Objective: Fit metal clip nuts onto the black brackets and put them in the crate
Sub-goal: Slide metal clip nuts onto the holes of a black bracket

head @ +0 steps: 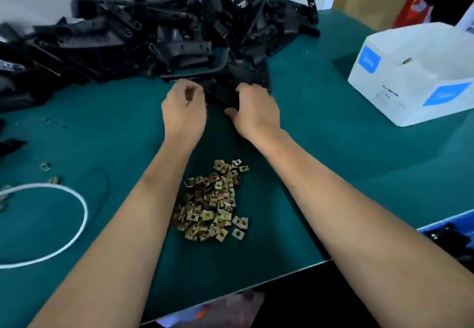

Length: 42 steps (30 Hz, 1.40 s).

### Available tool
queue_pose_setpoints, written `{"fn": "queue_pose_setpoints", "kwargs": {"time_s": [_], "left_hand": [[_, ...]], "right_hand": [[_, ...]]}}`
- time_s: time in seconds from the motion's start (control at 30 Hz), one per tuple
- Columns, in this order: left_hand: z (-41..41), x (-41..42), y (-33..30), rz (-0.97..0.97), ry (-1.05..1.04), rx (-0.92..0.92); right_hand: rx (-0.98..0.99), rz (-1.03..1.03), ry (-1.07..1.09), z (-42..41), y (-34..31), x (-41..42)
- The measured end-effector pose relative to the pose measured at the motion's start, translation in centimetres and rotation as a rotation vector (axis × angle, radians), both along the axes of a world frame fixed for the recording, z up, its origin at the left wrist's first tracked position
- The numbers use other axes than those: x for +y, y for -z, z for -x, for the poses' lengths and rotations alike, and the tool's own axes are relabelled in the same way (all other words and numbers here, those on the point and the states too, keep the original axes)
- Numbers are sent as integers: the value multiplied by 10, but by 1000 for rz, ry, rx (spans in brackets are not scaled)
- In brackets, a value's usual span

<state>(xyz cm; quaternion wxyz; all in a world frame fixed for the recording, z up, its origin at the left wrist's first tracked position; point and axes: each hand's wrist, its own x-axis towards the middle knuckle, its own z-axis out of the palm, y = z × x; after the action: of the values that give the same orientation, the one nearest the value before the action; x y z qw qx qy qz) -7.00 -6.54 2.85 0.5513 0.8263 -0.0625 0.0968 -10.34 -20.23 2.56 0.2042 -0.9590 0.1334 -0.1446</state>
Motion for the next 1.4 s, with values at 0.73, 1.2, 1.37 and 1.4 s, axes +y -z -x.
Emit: {"fn": "queue_pose_setpoints", "kwargs": {"time_s": [0.73,1.2,1.37,1.4], "left_hand": [[-9,46,-2,937,267,317],[-14,84,-20,1062,201,553],[-22,99,-24,695,-35,192],[-22,102,-22,519,-52,46]], "right_hand": [[-401,-617,-378,22,-9,31],[61,-222,-743,26,-5,36],[352,-233,-954,32,-12,32],[358,-214,-969,32,-12,33]]}}
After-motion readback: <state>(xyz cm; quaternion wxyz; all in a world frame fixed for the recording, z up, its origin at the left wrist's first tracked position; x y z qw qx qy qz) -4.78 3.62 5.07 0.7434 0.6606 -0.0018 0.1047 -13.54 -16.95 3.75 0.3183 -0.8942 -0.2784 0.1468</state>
